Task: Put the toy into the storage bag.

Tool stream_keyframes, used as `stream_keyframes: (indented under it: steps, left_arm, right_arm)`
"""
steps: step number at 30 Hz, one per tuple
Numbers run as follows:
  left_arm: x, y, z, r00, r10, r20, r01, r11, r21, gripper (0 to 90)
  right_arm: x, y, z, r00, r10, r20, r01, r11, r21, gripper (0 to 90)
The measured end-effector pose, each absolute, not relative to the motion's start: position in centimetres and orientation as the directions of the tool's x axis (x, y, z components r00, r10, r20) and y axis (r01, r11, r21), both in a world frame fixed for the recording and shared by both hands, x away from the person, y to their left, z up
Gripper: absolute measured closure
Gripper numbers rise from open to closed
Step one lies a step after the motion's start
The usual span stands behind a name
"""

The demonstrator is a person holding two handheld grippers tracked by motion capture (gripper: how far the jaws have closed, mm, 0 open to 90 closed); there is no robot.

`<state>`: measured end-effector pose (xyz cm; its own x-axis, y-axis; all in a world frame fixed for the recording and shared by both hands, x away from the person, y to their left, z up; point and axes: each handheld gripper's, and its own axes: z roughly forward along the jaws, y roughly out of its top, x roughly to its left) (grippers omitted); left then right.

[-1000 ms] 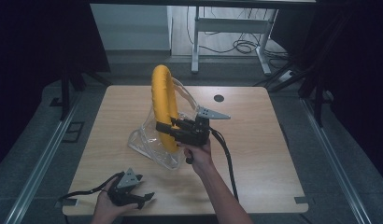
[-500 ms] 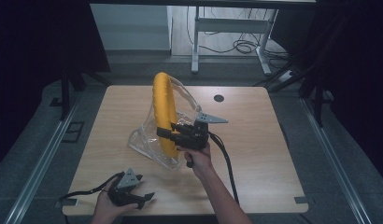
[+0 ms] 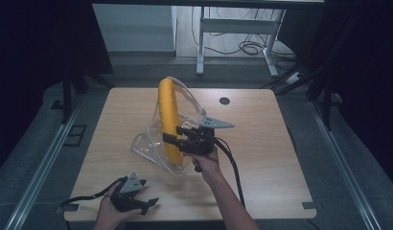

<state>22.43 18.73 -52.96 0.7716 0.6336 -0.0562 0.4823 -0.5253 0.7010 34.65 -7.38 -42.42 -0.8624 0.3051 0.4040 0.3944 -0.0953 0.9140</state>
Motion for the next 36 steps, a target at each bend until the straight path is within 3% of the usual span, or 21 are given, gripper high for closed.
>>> stream_keyframes:
  steps: [10,22,36]
  left_arm:
    - [22.4,18.7,-53.0,0.772,0.633,-0.054,0.481,-0.527,0.7,19.6]
    - [22.4,18.8,-52.9,0.77,0.636,-0.054,0.482,-0.524,0.702,19.6]
    - [22.5,18.8,-52.9,0.77,0.637,-0.05,0.482,-0.528,0.699,19.6]
  right_arm:
    - [33.8,-7.6,-41.8,-0.86,0.379,0.341,0.337,-0.08,0.938,28.1]
    - [32.7,-9.6,-41.7,-0.872,0.382,0.304,0.308,-0.054,0.95,28.5]
    - [31.8,-14.8,-43.6,-0.834,0.495,0.244,0.297,0.03,0.954,31.3]
